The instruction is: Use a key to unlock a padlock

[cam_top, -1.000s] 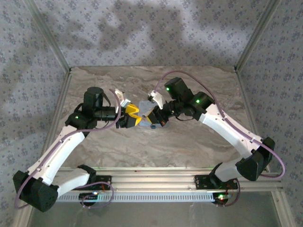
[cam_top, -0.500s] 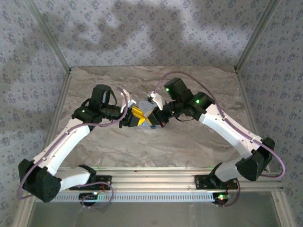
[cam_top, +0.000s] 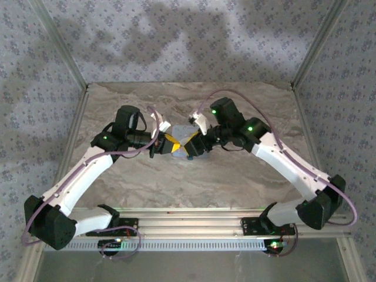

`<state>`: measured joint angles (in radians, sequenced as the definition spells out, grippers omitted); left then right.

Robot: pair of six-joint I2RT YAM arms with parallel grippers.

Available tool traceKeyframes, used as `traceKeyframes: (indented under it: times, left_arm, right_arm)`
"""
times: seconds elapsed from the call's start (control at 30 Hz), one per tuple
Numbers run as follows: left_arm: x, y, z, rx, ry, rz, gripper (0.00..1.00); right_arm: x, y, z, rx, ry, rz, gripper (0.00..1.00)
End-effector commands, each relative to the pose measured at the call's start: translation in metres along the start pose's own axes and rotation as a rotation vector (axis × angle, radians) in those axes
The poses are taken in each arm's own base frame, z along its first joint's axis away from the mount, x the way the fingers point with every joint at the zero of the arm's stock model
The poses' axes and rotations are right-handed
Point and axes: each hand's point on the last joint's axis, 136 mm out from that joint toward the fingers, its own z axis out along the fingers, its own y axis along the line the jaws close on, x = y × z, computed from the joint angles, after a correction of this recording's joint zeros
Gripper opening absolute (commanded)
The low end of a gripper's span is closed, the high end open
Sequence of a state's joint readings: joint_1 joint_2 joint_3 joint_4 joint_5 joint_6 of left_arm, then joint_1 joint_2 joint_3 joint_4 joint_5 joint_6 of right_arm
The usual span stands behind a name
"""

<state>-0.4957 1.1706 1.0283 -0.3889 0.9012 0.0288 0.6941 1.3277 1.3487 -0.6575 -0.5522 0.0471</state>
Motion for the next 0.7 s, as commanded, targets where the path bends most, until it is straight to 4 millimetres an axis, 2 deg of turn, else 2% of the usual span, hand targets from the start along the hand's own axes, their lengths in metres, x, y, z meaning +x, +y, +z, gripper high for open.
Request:
traceKeyframes:
  times: [0.0, 0.1, 0.13, 0.23, 0.4, 0.67]
  left_arm:
    - [-0.013, 0.017, -0.007, -0.098, -0.109, -0.119, 0.00]
    - [-0.028, 0.025, -0.018, -0.145, -0.238, -0.191, 0.00]
    - [-0.034, 0.026, -0.022, -0.151, -0.282, -0.211, 0.00]
    - [-0.056, 0.025, -0.034, -0.142, -0.431, -0.292, 0.00]
    - [-0.085, 0.013, -0.040, -0.044, -0.562, -0.387, 0.00]
    - [-0.103, -0.007, -0.032, 0.051, -0.587, -0.415, 0.00]
  right_arm:
    - [-0.034, -0.022, -0.040, 0.144, -0.233, 0.056, 0.57]
    - [-0.046, -0.046, -0.067, 0.246, -0.393, 0.177, 0.60]
    - [-0.038, -0.054, -0.064, 0.253, -0.408, 0.234, 0.61]
    - [-0.040, -0.059, -0.062, 0.201, -0.504, 0.389, 0.67]
    - [-0.058, -0.045, -0.051, 0.029, -0.603, 0.479, 0.67]
    - [-0.087, -0.012, -0.055, -0.097, -0.678, 0.394, 0.58]
